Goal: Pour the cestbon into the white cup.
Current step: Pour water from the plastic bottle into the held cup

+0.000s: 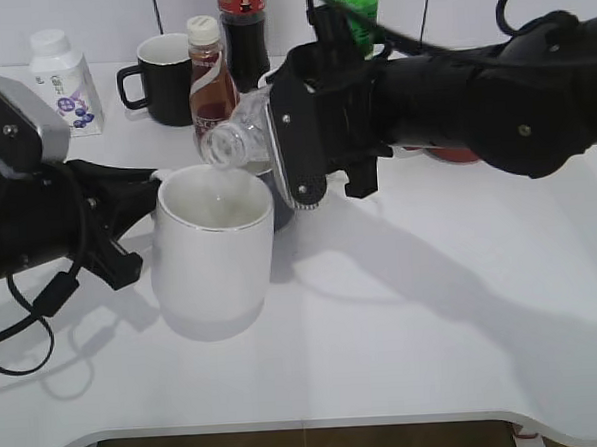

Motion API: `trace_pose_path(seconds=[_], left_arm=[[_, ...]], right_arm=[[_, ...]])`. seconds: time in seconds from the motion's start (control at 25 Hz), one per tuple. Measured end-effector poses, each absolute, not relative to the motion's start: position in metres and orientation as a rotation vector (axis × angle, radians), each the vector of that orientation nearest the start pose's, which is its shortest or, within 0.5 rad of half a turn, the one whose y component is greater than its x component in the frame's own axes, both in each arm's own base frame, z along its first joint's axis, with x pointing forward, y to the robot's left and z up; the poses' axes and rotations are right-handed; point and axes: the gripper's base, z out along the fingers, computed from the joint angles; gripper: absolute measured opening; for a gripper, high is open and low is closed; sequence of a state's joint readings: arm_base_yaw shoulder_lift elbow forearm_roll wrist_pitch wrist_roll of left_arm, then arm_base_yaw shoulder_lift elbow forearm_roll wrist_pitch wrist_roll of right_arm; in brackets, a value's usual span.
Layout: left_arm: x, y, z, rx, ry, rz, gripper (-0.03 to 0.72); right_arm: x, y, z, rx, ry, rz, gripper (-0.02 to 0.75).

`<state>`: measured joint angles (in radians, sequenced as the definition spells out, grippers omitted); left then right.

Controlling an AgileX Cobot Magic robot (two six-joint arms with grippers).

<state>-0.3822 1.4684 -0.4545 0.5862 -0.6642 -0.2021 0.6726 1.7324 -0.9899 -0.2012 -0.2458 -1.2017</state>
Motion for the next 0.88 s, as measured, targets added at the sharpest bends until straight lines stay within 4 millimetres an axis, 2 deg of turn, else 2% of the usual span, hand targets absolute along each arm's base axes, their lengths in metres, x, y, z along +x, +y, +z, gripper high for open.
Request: trace_pose_path(seconds=[0.24,0.52,0.88], left_arm=[[0.228,-0.125,0.191,0.838,1.725,-0.403,0.046],[0.228,-0.125,0.192,0.837,1.718,-0.407,0.046],[0.228,-0.125,0.192,0.837,1.718,-0.407,0.046]], right_arm=[[0.297,0.243,0.232,-1.703,0.833,-0.536,0.47],[0.3,0.242,0.237,-1.697,0.743,-0.644,0.47],[0.3,0.242,0.238,-1.706,0.703,-0.686,0.47]])
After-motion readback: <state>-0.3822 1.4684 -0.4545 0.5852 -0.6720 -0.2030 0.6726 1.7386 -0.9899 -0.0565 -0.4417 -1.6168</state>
